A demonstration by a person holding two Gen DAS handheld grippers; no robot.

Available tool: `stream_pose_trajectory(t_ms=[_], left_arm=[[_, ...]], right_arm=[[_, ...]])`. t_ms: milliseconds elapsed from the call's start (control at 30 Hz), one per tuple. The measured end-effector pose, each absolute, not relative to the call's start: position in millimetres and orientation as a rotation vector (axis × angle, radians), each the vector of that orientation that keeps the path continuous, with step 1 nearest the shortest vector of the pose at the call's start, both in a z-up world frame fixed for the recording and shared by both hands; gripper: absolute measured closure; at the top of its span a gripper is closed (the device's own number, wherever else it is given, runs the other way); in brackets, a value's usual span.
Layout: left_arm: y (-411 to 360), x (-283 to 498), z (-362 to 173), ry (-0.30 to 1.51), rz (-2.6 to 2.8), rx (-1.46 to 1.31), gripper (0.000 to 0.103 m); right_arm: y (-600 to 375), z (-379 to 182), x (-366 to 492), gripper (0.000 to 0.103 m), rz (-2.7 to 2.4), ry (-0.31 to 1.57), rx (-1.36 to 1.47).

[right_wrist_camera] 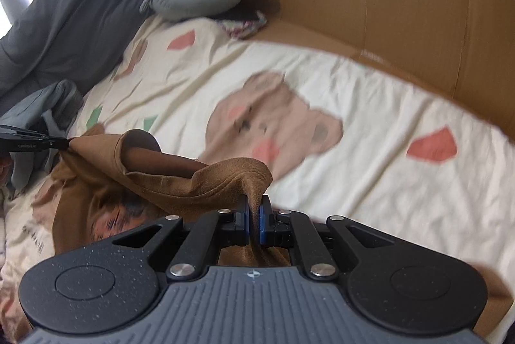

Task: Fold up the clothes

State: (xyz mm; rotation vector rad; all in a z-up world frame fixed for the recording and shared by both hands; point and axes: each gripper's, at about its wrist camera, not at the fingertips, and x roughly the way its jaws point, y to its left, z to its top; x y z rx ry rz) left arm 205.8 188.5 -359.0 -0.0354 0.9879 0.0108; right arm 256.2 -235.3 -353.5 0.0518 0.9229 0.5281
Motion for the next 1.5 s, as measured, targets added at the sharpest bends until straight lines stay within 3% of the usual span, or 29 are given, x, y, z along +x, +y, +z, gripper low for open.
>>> stream_pose_trajectory(t_ms=[567, 833, 867, 1000, 1200, 1500], left_arm=[[182, 138, -397, 1.179, -0.033, -0.06, 0.102], [176, 137, -370, 1.177, -0.062, -0.031, 0.097], [174, 139, -365, 1.168, -0.066, -0.026, 0.095], [163, 155, -355, 1.119, -0.084, -0.032, 0.068], [146, 183, -365, 1.096, -0.087, -0.032, 0.051], [136, 203, -392, 1.101, -0.064, -0.081, 0.048]], right_arm=[[-245, -386, 177, 0.096, 0.553, 1.097, 0.107], [-260, -381, 162, 0.093, 0.531, 1.124, 0.162], [-263, -378, 162, 0.092, 0.523, 1.117, 0.17], [-276, -371, 161, 0.092, 0.486, 1.095, 0.182], [-293, -373, 161, 0.091, 0.444, 1.102, 0.171], [-293, -381, 165, 0.091, 0.448, 1.123, 0.235]])
